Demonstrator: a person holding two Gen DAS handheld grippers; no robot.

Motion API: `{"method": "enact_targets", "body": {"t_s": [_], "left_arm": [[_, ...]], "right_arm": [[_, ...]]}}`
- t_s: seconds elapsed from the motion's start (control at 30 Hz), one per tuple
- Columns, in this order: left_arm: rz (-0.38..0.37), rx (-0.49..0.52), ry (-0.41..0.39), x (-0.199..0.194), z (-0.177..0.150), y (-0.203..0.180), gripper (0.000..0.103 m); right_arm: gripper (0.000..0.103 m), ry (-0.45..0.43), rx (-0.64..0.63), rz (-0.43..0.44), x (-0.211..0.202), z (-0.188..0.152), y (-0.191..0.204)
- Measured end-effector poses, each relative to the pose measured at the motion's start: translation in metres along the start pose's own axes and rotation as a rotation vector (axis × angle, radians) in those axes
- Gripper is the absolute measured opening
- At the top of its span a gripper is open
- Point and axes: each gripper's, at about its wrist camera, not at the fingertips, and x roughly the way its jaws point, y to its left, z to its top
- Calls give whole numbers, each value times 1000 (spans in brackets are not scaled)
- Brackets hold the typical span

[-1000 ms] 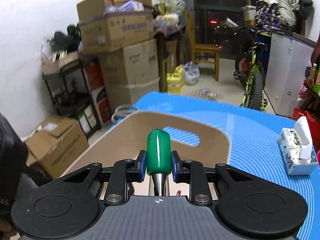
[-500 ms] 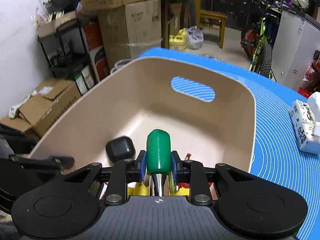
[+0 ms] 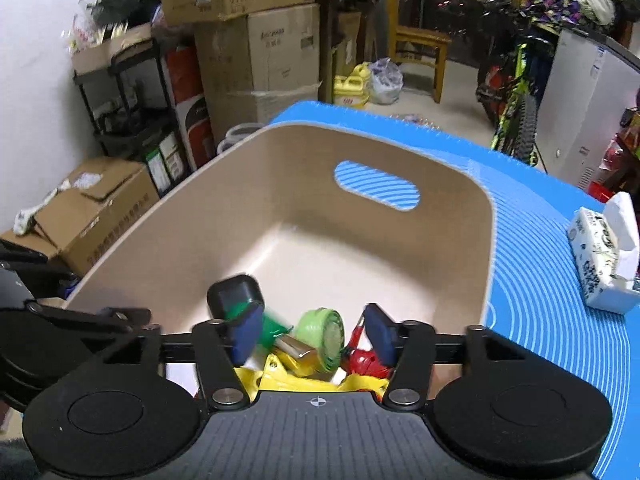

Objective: Organize rigid objects

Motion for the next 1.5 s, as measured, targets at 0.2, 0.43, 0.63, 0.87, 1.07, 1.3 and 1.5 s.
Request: {"method": "enact_targets", "body": {"t_s": [0.2, 0.43, 0.63, 0.87, 1.07, 1.3, 1.5], "left_arm": [[-11, -6, -57, -13, 2, -6, 64], [-2, -1, -90, -21, 0, -12, 72], [12, -64, -128, -35, -1, -2, 72], [45, -123, -190, -64, -4, -2, 73], [43, -128, -228, -93, -12, -14, 73], [24, -160, -283, -129, -26, -22, 73], [23, -163, -327, -156, -41, -33, 73]], "right_arm": [[77, -43, 65, -19, -22, 4, -17], [84, -92, 90, -49, -42, 4, -27], [85, -118, 112, -61, -58, 2, -29], [85, -153, 140, -69, -90, -9, -37], [85, -169, 165, -92, -121, -23, -50], [85, -202, 169, -119, -165, -40, -60], [85, -236, 162, -143, -203, -57, -63]]}}
